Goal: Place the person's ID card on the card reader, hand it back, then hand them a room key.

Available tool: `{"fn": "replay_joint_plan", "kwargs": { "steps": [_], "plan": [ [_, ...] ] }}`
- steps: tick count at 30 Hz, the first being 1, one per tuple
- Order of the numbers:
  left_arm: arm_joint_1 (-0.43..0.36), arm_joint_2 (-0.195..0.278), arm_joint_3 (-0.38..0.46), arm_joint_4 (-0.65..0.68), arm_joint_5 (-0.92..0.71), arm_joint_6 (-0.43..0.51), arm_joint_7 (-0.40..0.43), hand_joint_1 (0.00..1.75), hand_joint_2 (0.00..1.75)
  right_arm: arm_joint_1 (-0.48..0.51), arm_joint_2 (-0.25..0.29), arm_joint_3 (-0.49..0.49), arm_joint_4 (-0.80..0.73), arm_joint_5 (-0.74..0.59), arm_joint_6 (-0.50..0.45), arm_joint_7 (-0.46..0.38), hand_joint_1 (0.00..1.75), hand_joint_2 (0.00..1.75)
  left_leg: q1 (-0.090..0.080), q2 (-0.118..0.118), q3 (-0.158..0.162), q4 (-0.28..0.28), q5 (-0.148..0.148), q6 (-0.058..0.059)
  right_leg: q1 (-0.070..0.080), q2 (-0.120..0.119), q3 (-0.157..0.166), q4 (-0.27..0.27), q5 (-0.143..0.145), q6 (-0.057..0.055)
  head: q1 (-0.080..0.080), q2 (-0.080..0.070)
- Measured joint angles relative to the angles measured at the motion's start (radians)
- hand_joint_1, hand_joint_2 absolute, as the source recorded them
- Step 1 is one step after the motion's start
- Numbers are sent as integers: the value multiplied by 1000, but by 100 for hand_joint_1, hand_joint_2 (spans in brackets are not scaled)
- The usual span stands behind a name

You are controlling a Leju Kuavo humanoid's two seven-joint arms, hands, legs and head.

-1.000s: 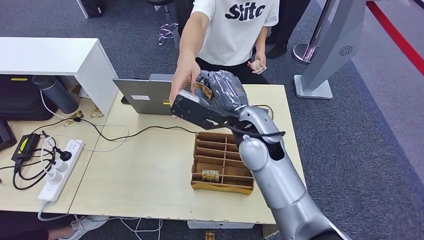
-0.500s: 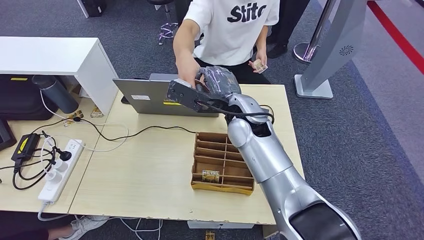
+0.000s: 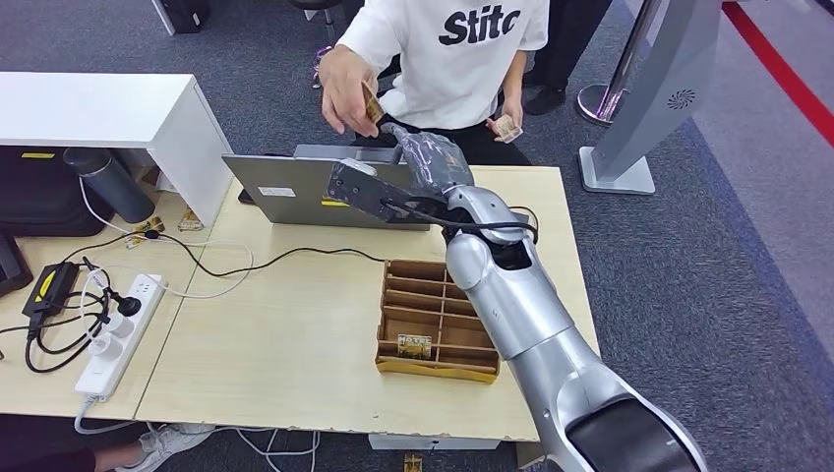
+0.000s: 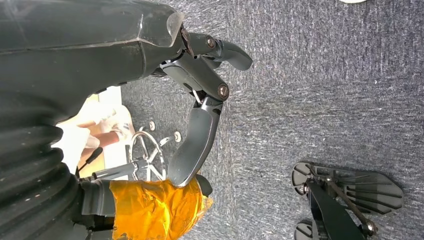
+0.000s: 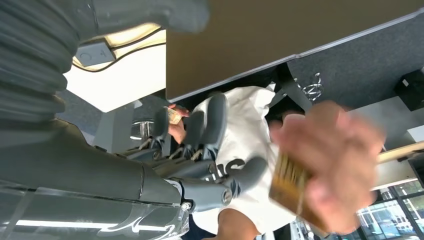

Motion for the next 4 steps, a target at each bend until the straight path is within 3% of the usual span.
{"fn": "replay_joint_plan", "kwargs": {
  "steps": [4],
  "plan": [
    [0, 0, 0, 0, 0, 0, 0, 0, 175, 1, 0, -5, 2, 12, -1, 4, 0, 175, 0, 0, 0, 0, 0, 0, 0, 0, 0, 0, 0, 0, 0, 0]
  ]
}}
